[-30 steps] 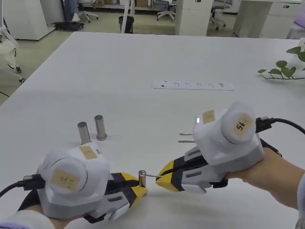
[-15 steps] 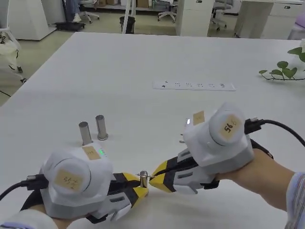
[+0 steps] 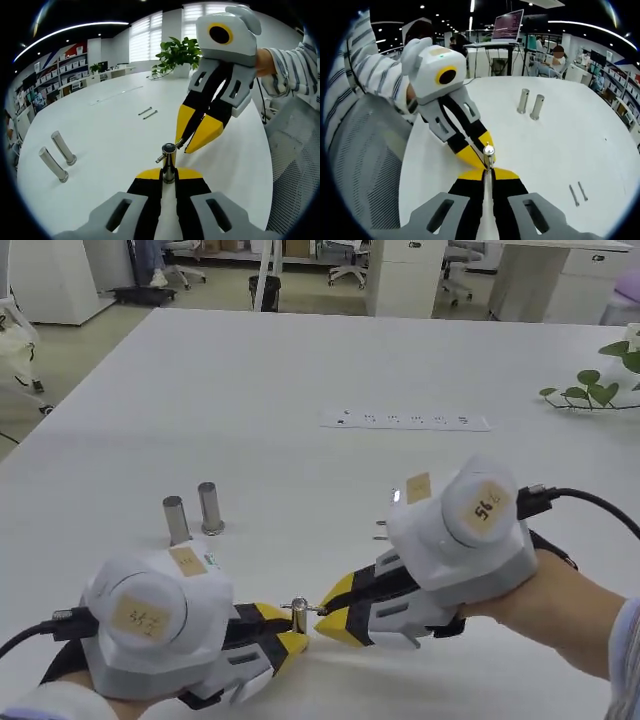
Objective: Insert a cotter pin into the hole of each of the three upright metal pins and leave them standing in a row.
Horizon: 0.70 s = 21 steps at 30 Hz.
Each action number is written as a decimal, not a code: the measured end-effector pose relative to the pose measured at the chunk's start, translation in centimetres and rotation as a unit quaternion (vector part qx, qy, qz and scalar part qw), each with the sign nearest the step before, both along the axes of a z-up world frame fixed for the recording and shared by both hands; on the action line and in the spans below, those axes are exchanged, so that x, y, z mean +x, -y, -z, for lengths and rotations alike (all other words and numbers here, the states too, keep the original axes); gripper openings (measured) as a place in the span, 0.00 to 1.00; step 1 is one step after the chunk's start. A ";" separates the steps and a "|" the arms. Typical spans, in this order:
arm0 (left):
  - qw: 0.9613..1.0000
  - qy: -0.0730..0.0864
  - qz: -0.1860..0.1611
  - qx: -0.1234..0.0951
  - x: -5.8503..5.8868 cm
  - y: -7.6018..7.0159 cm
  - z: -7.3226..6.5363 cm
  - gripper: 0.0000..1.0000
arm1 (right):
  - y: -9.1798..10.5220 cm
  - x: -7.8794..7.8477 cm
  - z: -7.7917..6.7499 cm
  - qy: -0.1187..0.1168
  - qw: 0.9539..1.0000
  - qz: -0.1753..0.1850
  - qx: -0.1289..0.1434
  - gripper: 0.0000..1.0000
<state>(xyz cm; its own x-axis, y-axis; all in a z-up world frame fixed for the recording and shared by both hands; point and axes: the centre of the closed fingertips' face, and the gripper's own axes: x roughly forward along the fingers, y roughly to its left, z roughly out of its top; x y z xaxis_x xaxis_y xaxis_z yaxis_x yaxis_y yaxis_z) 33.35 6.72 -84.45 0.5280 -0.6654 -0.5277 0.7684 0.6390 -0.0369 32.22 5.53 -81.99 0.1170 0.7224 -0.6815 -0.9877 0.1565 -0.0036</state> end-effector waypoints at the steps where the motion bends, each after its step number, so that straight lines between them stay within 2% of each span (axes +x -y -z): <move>1: 1.000 -0.001 0.000 -0.001 0.0 0.0 0.0 0.07 | 0.2 0.0 0.0 0.002 1.000 -0.002 -0.003 0.04; 11: 1.000 0.001 0.000 0.000 0.0 0.0 0.0 0.07 | -0.4 0.2 -0.5 -0.001 1.000 0.007 0.006 0.03; 14: 1.000 0.002 0.001 0.000 0.0 0.0 0.0 0.07 | -0.7 0.2 -0.4 0.000 1.000 0.006 0.004 0.03; 16: 1.000 0.004 0.003 0.002 0.0 0.0 0.0 0.07 | -0.9 0.4 -0.5 0.011 1.000 0.005 -0.001 0.03; 21: 1.000 0.006 0.001 0.000 0.1 0.0 0.0 0.07 | -0.8 0.4 -0.4 0.005 1.000 0.008 -0.003 0.03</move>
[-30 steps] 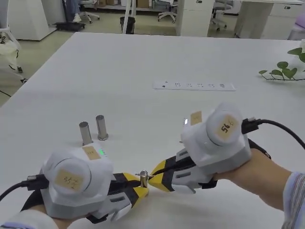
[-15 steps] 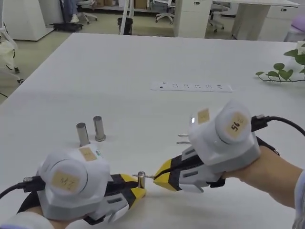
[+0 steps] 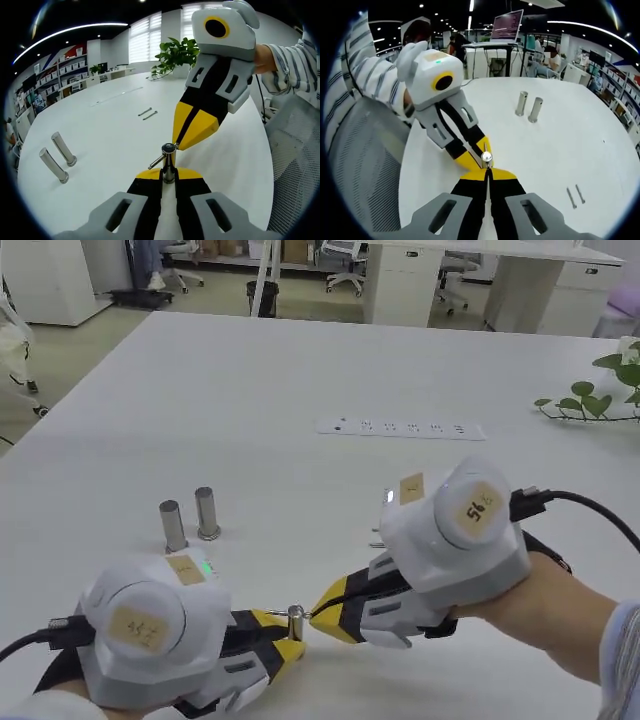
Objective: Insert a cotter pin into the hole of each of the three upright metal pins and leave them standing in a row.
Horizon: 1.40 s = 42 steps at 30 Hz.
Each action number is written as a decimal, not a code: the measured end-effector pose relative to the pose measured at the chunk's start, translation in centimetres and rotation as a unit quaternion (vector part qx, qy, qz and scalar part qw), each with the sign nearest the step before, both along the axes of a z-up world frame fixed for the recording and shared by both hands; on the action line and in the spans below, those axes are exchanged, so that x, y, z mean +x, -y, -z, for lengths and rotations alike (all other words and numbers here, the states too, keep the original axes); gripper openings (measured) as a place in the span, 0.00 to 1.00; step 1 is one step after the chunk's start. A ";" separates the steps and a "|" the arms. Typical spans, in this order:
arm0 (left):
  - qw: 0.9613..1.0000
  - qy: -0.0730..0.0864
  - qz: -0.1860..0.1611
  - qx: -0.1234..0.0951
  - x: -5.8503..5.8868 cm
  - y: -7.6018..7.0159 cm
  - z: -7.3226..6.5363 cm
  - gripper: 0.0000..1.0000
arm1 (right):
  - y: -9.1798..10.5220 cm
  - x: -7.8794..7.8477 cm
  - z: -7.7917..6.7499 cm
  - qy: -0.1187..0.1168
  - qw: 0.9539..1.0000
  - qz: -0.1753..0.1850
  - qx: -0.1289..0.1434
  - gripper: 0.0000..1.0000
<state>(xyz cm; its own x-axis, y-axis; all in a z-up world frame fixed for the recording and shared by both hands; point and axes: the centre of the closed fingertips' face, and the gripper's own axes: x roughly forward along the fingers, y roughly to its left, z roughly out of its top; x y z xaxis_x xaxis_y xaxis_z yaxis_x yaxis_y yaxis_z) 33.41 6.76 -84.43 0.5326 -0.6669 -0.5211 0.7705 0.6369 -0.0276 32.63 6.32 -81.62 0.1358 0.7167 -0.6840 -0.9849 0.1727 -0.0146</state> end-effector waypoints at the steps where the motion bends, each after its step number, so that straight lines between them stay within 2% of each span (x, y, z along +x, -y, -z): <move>1: 1.000 0.000 0.000 -0.001 0.0 0.0 0.0 0.07 | 0.0 0.0 0.0 -0.001 1.000 0.001 0.001 0.03; 4: 1.000 0.005 0.004 0.003 0.0 0.1 0.1 0.07 | 0.2 0.1 0.1 -0.002 1.000 0.003 -0.002 0.03; 11: 1.000 0.001 -0.002 -0.001 0.1 0.1 0.1 0.07 | 0.8 0.3 0.3 -0.008 1.000 0.013 -0.005 0.07; 15: 1.000 -0.001 -0.004 -0.002 0.2 0.1 0.1 0.08 | 0.6 0.4 0.2 -0.009 1.000 0.019 0.010 0.12; 17: 1.000 -0.009 -0.001 0.003 0.0 0.0 0.3 0.09 | 0.4 0.4 0.0 -0.008 1.000 0.020 0.016 0.13; 19: 1.000 -0.004 -0.001 0.006 0.0 -0.1 0.3 0.13 | 0.2 0.4 0.0 -0.005 1.000 0.018 0.020 0.14; 25: 1.000 -0.012 -0.005 0.005 -0.3 -0.5 0.4 0.28 | -0.2 0.3 0.2 -0.006 0.999 0.017 0.029 0.17; 27: 1.000 -0.022 0.002 -0.014 -0.9 -0.3 0.2 0.32 | -0.4 0.2 0.3 -0.004 0.999 0.016 0.032 0.18; 28: 0.999 -0.025 0.006 -0.021 -1.2 -0.2 0.0 0.36 | -0.5 0.2 0.4 -0.004 0.999 0.014 0.034 0.18; 32: 0.999 -0.025 0.012 -0.025 -1.9 -0.3 -0.2 0.57 | -0.8 0.0 0.8 -0.010 0.999 0.009 0.038 0.18; 34: 0.999 -0.021 0.025 -0.019 -2.5 -0.4 -0.2 0.69 | -1.0 -0.1 1.0 -0.010 0.999 0.007 0.037 0.18; 36: 0.999 -0.025 0.026 -0.017 -3.0 -0.6 -0.2 0.78 | -1.1 -0.2 1.1 -0.010 0.999 0.005 0.038 0.18; 38: 0.999 -0.038 0.024 -0.029 -3.6 -0.7 -0.2 0.83 | -1.2 -0.2 1.2 -0.012 0.999 0.004 0.041 0.17; 42: 0.998 -0.040 0.017 -0.034 -4.0 -1.0 -0.3 0.96 | -1.3 -0.2 1.4 -0.014 0.999 0.005 0.042 0.17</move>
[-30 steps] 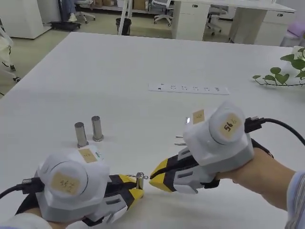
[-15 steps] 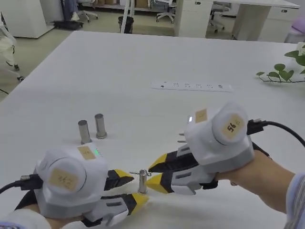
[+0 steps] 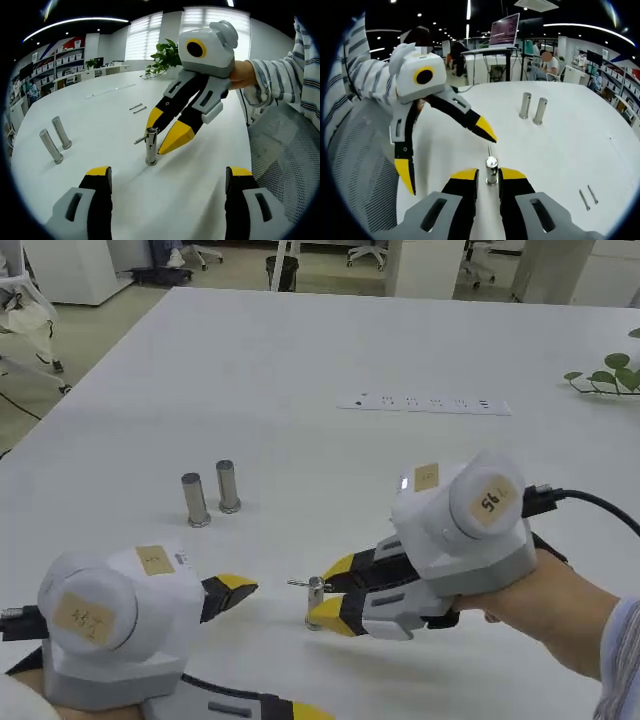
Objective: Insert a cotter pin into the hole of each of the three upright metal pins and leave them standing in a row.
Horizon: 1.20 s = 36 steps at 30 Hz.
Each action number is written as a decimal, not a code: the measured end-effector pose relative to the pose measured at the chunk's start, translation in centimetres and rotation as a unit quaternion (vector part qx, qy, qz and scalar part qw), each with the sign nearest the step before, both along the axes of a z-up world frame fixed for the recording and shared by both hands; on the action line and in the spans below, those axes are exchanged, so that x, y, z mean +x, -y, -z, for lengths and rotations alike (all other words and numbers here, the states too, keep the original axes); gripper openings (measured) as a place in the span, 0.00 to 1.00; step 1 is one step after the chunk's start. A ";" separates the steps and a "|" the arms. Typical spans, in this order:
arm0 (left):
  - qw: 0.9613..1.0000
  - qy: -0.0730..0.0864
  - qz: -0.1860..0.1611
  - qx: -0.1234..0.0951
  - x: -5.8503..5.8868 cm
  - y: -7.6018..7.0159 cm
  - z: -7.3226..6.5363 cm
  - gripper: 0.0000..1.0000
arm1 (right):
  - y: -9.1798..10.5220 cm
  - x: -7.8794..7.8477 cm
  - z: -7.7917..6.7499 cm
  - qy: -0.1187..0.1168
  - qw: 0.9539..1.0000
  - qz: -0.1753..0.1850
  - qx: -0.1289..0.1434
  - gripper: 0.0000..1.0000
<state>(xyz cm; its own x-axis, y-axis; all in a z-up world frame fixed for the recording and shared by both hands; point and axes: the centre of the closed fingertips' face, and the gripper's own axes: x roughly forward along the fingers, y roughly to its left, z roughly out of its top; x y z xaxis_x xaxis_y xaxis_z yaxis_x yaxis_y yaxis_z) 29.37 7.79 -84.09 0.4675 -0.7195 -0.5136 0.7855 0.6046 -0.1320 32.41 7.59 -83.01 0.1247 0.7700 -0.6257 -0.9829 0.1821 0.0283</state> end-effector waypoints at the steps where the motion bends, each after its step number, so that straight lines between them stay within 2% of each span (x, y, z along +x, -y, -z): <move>1: 1.000 0.000 -0.004 0.002 -0.1 -0.1 0.1 0.98 | 0.0 0.0 0.1 -0.001 1.000 0.001 0.000 0.17; 4: 1.000 -0.006 0.000 0.012 -0.9 -0.4 0.2 0.99 | -0.1 -0.1 0.3 -0.004 1.000 -0.004 -0.002 0.17; 6: 1.000 -0.013 -0.005 0.001 -1.3 -0.4 0.0 0.99 | -0.2 0.0 0.4 -0.002 1.000 -0.008 -0.003 0.17; 9: 1.000 -0.014 -0.014 -0.006 -1.6 -0.6 -0.3 0.99 | -0.4 0.1 0.3 -0.001 1.000 -0.013 0.000 0.16; 14: 1.000 -0.017 -0.020 0.008 -2.5 -1.0 -0.4 0.99 | -0.5 0.1 0.9 0.007 1.000 -0.026 -0.008 0.15; 21: 0.999 -0.021 -0.026 0.006 -3.6 -1.2 -0.8 0.99 | -0.4 0.3 1.6 0.008 1.000 -0.030 -0.005 0.12; 23: 0.999 -0.019 -0.030 0.006 -3.7 -1.4 -1.0 0.99 | -0.4 0.3 1.7 0.008 0.999 -0.032 -0.004 0.12; 27: 0.999 -0.014 -0.049 -0.008 -3.6 -1.8 -1.7 0.99 | -0.4 0.3 1.9 -0.002 0.999 -0.032 -0.003 0.11; 29: 0.998 -0.011 -0.061 -0.002 -3.5 -2.2 -1.7 0.99 | -0.4 0.3 1.9 -0.004 0.999 -0.038 -0.004 0.11; 32: 0.997 -0.011 -0.072 -0.013 -3.4 -2.6 -2.1 0.99 | -0.4 0.5 1.8 0.006 0.999 -0.049 -0.011 0.10; 36: 0.996 -0.010 -0.087 -0.027 -3.1 -2.9 -2.4 0.99 | -0.7 1.4 1.0 0.007 0.999 -0.051 0.001 0.10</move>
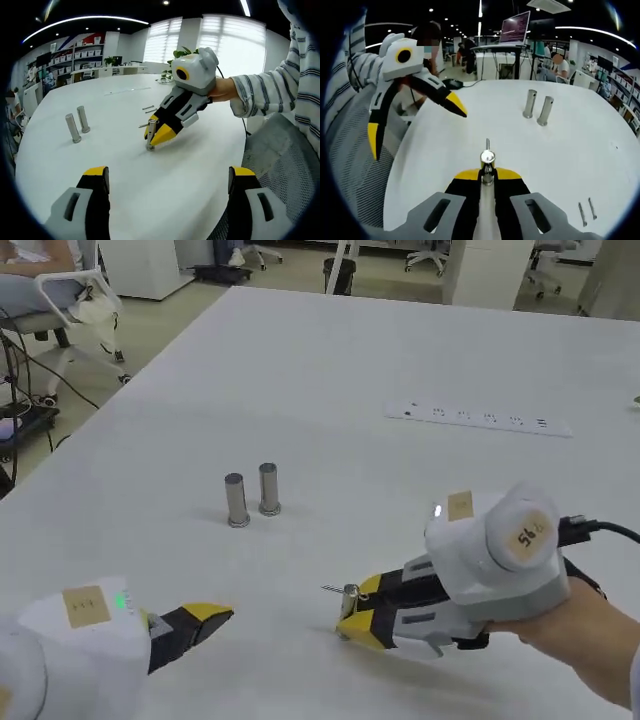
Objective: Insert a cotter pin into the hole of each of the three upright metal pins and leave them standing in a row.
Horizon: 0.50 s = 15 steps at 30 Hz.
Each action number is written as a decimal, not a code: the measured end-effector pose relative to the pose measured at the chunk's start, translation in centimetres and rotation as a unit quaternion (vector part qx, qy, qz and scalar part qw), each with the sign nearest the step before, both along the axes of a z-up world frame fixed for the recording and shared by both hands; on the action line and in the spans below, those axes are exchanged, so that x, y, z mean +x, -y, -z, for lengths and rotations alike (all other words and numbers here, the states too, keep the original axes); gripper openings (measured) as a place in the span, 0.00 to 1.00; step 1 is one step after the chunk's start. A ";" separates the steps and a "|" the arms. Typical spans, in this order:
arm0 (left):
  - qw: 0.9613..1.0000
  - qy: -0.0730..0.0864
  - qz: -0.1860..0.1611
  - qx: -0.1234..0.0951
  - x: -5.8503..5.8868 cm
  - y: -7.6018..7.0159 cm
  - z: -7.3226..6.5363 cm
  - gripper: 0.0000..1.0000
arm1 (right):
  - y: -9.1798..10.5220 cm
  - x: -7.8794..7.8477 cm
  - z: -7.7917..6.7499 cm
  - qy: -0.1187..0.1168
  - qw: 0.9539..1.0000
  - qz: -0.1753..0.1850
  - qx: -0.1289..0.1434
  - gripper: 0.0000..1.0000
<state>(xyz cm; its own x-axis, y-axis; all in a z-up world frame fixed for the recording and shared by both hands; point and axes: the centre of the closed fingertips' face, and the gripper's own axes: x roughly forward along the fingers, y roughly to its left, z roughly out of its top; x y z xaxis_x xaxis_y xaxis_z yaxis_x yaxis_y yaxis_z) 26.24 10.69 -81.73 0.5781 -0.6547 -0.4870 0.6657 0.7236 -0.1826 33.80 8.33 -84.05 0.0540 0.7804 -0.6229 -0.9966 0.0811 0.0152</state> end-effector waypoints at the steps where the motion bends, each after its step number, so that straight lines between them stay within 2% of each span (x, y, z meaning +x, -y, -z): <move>1: 1.000 0.000 -0.005 -0.002 0.1 -0.1 0.0 0.99 | -0.1 0.3 -0.2 0.001 1.000 0.000 0.003 0.10; 7: 1.000 -0.001 -0.015 -0.009 0.3 -0.3 -0.1 0.99 | -0.3 2.5 -0.6 0.019 1.000 -0.014 0.003 0.10; 11: 1.000 -0.001 -0.021 -0.004 0.4 -0.5 0.1 0.99 | -0.2 3.4 0.0 0.018 1.000 -0.018 -0.004 0.10; 15: 1.000 -0.002 -0.028 -0.002 0.5 -0.8 0.2 0.99 | 0.1 3.6 0.6 0.012 1.000 -0.020 -0.013 0.10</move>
